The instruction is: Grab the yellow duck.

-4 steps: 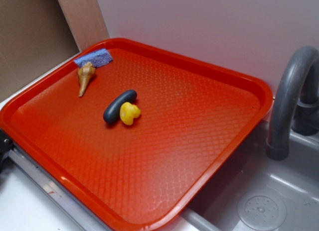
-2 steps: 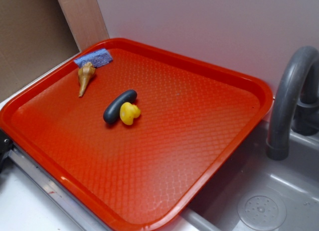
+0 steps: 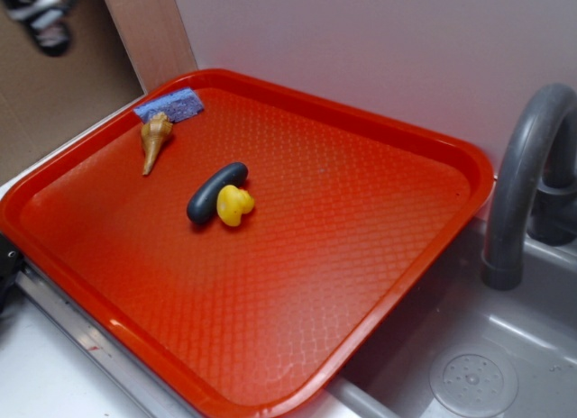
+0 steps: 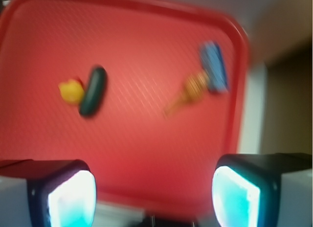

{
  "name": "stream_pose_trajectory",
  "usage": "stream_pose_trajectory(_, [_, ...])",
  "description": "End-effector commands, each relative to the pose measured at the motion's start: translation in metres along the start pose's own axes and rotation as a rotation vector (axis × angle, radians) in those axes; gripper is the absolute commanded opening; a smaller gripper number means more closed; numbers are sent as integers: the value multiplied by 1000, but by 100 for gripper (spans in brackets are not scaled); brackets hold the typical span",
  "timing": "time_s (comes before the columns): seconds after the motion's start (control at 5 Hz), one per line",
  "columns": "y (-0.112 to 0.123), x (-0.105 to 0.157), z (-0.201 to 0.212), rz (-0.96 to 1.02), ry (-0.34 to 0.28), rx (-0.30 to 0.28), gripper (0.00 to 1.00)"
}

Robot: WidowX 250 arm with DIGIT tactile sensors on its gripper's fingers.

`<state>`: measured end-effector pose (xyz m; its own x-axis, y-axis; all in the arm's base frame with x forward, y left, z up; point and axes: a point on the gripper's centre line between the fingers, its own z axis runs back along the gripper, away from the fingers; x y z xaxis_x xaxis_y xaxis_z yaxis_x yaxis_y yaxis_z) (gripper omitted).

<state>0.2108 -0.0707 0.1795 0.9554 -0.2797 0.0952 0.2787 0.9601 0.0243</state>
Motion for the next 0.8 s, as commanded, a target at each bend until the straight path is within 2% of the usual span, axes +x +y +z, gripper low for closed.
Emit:
stream_pose_trajectory(0.0, [-60, 84, -54, -429, -11, -35, 100])
stream_pose_trajectory(0.2, [-93, 86, -81, -680, 19, -48, 100])
stream_pose_trajectory(0.4, [-105, 42, -94, -928, 56, -92, 100])
stream_pose_trajectory(0.6, [-94, -1, -79, -1177, 15, -124, 100])
